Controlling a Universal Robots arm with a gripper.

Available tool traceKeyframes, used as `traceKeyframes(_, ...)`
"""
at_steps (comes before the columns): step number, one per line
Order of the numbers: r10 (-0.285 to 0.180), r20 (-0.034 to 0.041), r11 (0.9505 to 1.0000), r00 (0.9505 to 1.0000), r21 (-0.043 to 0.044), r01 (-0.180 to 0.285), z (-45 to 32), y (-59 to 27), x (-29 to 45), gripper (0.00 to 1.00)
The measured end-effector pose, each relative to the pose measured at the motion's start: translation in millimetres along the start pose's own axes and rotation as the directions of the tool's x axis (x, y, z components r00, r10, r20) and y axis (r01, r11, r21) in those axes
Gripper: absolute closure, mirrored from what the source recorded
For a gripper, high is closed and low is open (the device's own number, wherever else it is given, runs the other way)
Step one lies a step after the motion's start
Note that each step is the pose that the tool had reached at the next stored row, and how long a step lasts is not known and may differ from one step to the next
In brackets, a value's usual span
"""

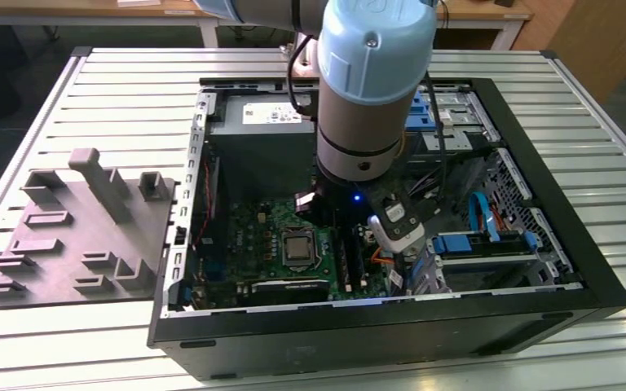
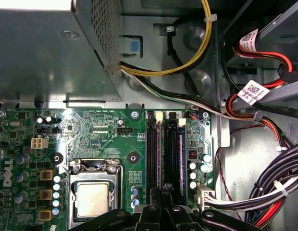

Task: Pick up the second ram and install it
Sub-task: 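Insert the second ram into the second slot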

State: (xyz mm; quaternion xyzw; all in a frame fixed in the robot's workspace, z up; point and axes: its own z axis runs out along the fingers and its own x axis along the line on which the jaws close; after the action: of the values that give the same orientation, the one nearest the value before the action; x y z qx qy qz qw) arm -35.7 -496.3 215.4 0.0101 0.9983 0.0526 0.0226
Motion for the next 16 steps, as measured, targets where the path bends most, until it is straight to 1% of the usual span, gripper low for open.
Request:
traceKeyframes(9,0.0,0.0003,1.0,1.0,-0.0009,0.0,0.8,0.0,0.0,0.87)
traceKeyframes(10,0.0,0.0002,1.0,1.0,-0.0005,0.0,0.7,0.0,0.1,0.81)
traceKeyframes(12,0.0,0.0001,1.0,1.0,-0.0002,0.0,0.6,0.0,0.1,0.81)
traceKeyframes(14,0.0,-0.0001,1.0,1.0,0.0002,0.0,-1.5,0.1,0.0,0.81)
traceKeyframes(16,0.0,0.0,1.0,1.0,0.0001,0.0,-7.2,0.8,-0.3,0.81)
